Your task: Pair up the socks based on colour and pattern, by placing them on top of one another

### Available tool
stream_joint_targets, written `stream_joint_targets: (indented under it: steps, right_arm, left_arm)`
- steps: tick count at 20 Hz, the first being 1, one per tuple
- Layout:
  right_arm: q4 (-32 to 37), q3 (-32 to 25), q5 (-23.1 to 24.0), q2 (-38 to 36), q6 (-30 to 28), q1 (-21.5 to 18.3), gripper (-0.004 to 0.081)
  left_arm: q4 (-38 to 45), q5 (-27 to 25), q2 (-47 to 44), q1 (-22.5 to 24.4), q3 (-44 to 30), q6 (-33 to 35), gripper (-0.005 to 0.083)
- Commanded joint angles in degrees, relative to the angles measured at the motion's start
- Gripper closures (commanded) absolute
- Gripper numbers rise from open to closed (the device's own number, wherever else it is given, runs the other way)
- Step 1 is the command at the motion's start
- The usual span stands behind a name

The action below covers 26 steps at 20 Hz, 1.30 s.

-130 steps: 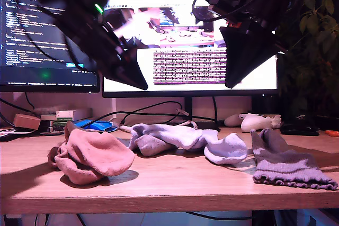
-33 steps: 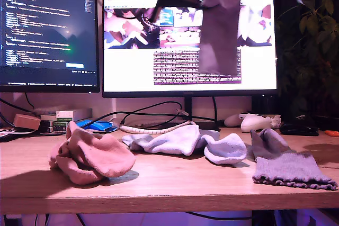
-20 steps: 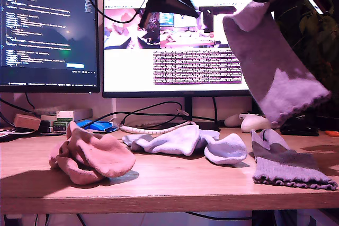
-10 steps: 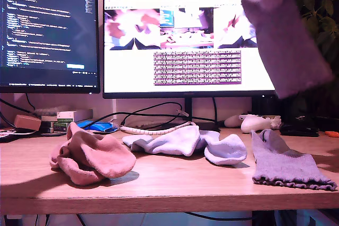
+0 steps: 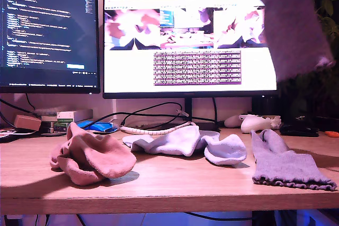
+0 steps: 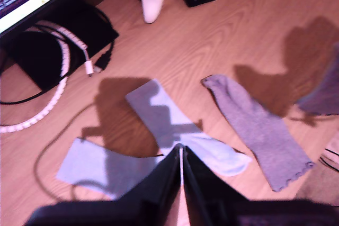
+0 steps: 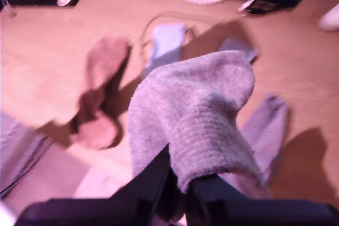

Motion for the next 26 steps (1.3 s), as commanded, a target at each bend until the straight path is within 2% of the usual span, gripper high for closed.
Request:
stream_joint_targets:
  steps: [1, 6, 13, 16, 22, 26]
  right_arm:
    - [2.89, -4.76, 0.90, -0.48, -0.39, -0.09, 0.0783]
    - [7.63, -12.15, 1.49, -3.54, -1.36, -0.11, 0.0783]
    - [7.93, -12.70, 1.70, -5.49, -1.95, -0.11, 0.0783]
    - [7.98, -12.70, 1.66, -5.46, -2.12, -0.11, 0.0783]
    - [6.88, -12.70, -1.03, -5.46, 1.88, -0.11, 0.0783]
    - [6.88, -12.72, -3.02, -6.38, 3.06, -0.09, 0.0783]
  left_arm:
    - [0.04, -0.96, 0.87, -0.11, -1.27, 0.28, 0.0797]
    - [0.04, -1.27, 0.87, -0.11, -7.56, 0.63, 0.0797]
    - [6.38, -1.20, -0.94, -1.90, -21.70, 0.79, 0.0797]
    - [13.57, -1.11, -6.99, -2.10, -34.40, 0.70, 0.0797]
    - [35.43, -1.01, -27.36, -1.07, -68.87, -1.97, 0.0797]
    - [47.32, -1.09, -37.81, -1.33, -83.91, -4.31, 0.0797]
